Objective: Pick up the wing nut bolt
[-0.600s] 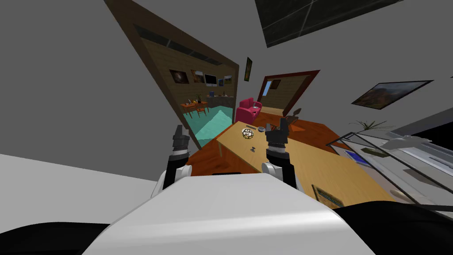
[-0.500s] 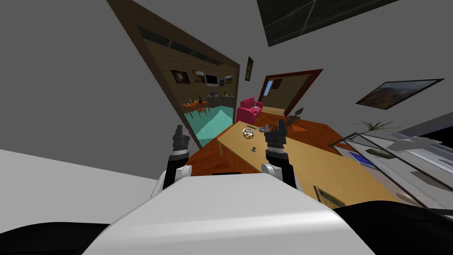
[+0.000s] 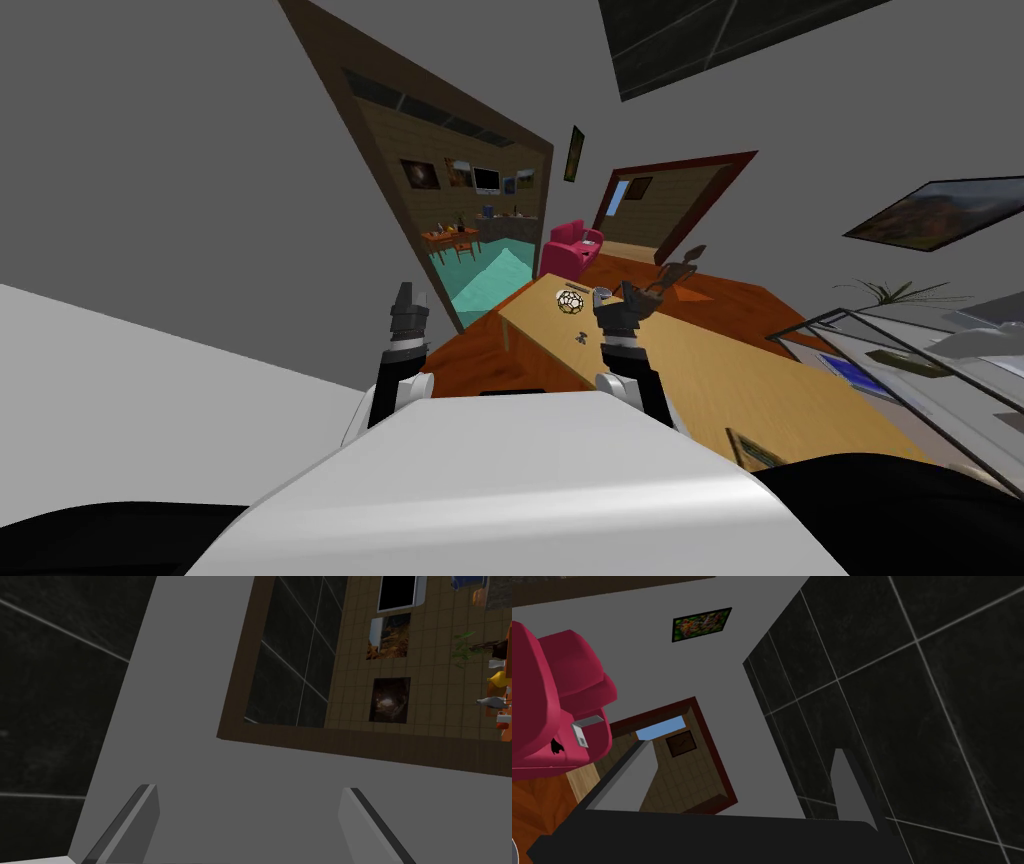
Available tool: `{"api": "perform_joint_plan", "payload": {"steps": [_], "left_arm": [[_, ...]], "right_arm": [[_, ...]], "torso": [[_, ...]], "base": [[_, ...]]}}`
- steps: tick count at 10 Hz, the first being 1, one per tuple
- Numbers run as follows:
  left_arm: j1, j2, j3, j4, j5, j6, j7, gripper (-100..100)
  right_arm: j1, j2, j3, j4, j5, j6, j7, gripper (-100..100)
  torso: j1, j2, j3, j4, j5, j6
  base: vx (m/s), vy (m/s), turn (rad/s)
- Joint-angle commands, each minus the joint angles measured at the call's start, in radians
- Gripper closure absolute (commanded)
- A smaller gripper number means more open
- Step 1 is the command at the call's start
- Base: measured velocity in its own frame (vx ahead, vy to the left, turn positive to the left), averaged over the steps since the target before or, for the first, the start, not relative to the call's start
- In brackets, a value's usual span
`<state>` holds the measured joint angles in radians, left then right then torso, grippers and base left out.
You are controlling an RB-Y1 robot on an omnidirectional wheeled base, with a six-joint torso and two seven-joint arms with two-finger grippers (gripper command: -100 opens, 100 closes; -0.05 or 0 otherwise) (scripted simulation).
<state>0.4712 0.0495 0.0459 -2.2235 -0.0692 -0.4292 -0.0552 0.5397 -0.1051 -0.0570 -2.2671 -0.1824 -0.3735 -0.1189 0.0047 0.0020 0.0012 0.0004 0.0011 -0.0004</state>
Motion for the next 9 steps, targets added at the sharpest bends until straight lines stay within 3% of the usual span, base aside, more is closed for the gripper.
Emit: {"api": "perform_joint_plan", "payload": {"steps": [1, 2, 4, 7, 8, 9], "left_arm": [[0.0, 0.0, 0.0, 0.0, 0.0, 0.0, 0.0, 0], [0.0, 0.0, 0.0, 0.0, 0.0, 0.0, 0.0, 0], [0.0, 0.0, 0.0, 0.0, 0.0, 0.0, 0.0, 0], [0.0, 0.0, 0.0, 0.0, 0.0, 0.0, 0.0, 0], [0.0, 0.0, 0.0, 0.0, 0.0, 0.0, 0.0, 0], [0.0, 0.0, 0.0, 0.0, 0.0, 0.0, 0.0, 0]], "right_arm": [[0.02, -0.03, -0.009, 0.034, -0.05, 0.028, -0.05, -100], [0.02, -0.03, -0.009, 0.034, -0.051, 0.028, -0.057, -100], [0.034, -0.072, -0.026, 0.096, -0.116, 0.065, -0.119, -100], [0.04, -0.096, -0.036, 0.13, -0.165, 0.086, -0.179, -100], [0.047, -0.122, -0.046, 0.166, -0.208, 0.108, -0.219, -100], [0.047, -0.122, -0.046, 0.166, -0.208, 0.108, -0.225, -100]], "torso": [[0.0, 0.0, 0.0, 0.0, 0.0, 0.0], [0.0, -0.001, 0.0, 0.0, 0.0, 0.0], [-0.002, -0.001, -0.001, 0.0, 0.0, 0.0], [-0.002, -0.001, -0.001, 0.0, 0.0, 0.0], [-0.003, -0.001, -0.001, 0.0, -0.001, 0.001], [-0.003, -0.001, -0.001, 0.0, -0.001, 0.0]], "base": [[-0.015, 0.077, 0.119], [-0.012, 0.053, 0.022], [-0.012, 0.057, 0.127], [-0.003, 0.042, 0.082], [-0.006, 0.035, 0.124], [-0.002, 0.027, 0.064]]}}
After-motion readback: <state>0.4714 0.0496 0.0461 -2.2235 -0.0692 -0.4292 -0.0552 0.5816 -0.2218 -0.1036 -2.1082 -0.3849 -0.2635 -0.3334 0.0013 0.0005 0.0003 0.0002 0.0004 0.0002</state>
